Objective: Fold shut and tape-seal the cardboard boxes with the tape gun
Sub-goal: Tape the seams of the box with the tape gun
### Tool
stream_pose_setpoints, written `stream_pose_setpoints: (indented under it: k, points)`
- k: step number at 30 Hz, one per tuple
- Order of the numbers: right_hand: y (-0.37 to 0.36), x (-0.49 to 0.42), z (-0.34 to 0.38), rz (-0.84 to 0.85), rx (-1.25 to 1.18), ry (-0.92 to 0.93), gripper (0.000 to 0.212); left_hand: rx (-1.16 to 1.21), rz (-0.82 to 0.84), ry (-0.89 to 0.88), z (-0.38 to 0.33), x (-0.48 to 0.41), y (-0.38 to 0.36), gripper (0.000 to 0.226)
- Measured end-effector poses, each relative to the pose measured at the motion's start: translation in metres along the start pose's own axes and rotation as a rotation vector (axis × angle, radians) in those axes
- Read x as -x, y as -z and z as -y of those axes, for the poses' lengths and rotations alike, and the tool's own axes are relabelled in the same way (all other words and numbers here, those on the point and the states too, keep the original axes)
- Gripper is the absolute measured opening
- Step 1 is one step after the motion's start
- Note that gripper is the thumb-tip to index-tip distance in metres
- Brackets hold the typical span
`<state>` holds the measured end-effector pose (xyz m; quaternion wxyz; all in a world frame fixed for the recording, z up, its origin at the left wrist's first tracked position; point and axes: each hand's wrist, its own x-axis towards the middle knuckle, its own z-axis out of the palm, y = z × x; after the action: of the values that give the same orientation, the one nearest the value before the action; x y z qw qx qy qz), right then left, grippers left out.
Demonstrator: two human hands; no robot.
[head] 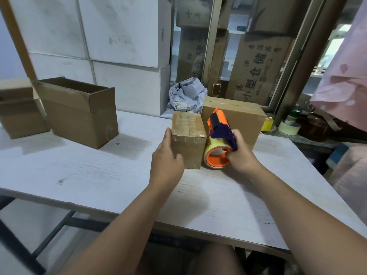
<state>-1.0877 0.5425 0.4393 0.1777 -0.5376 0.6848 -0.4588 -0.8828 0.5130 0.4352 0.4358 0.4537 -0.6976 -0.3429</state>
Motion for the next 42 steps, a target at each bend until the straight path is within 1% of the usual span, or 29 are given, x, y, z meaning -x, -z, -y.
stream_pose_setpoints:
  k: [2,3,4,6,8,10,11,13,15,20,24,28,34,36,37,39,42]
  points:
    - [-0.002,0.001,0.002,-0.009,0.005,-0.006,0.047,-0.002,0.071,0.108,-0.001,-0.005,0.003,0.076]
    - [-0.004,0.001,0.002,-0.016,-0.001,-0.007,0.045,-0.031,0.065,0.127,-0.003,-0.006,0.004,0.082]
    - [-0.006,0.001,0.003,-0.020,-0.012,-0.007,0.044,-0.129,0.028,0.081,-0.005,-0.007,0.004,0.088]
    - [-0.013,0.002,0.005,-0.016,-0.037,-0.003,0.039,-0.409,-0.048,-0.137,-0.010,-0.007,0.000,0.090]
    - [-0.018,0.001,0.005,-0.010,-0.058,0.001,0.036,-0.660,-0.033,-0.312,-0.014,-0.011,-0.005,0.084]
    - [-0.019,0.001,0.004,-0.013,-0.078,-0.016,0.037,-0.843,-0.001,-0.379,-0.013,-0.016,-0.011,0.072]
    - [-0.018,0.001,0.003,-0.020,-0.097,-0.027,0.038,-0.888,-0.012,-0.394,-0.012,-0.019,-0.012,0.064]
    - [-0.012,0.001,0.004,-0.034,-0.136,-0.042,0.040,-0.924,-0.067,-0.427,-0.011,-0.022,-0.012,0.050]
    - [-0.004,0.002,0.006,-0.046,-0.141,-0.041,0.041,-0.939,-0.090,-0.447,-0.013,-0.024,-0.010,0.044]
    - [0.012,0.003,0.013,-0.063,-0.050,-0.027,0.041,-1.012,-0.050,-0.441,-0.018,-0.023,-0.008,0.052]
    - [0.018,0.007,0.020,-0.121,0.040,0.035,0.041,-1.028,-0.089,-0.495,-0.015,-0.032,-0.008,0.042]
    - [0.022,0.008,0.026,-0.120,0.110,0.045,0.041,-1.018,-0.070,-0.507,-0.011,-0.036,-0.008,0.040]
    - [0.021,0.011,0.023,-0.085,0.341,0.072,0.041,-1.009,-0.053,-0.484,-0.014,-0.041,-0.004,0.037]
    - [0.024,0.016,0.013,-0.068,0.473,0.049,0.038,-1.017,-0.060,-0.475,-0.018,-0.040,-0.002,0.033]
    - [0.026,0.019,0.007,-0.072,0.501,0.025,0.038,-1.023,-0.062,-0.472,-0.019,-0.038,-0.002,0.031]
    - [0.031,0.023,-0.002,-0.098,0.432,-0.024,0.039,-1.026,-0.066,-0.470,-0.019,-0.036,-0.002,0.029]
    - [0.038,0.022,-0.003,-0.109,0.308,-0.054,0.040,-0.962,-0.041,-0.415,-0.020,-0.036,-0.001,0.031]
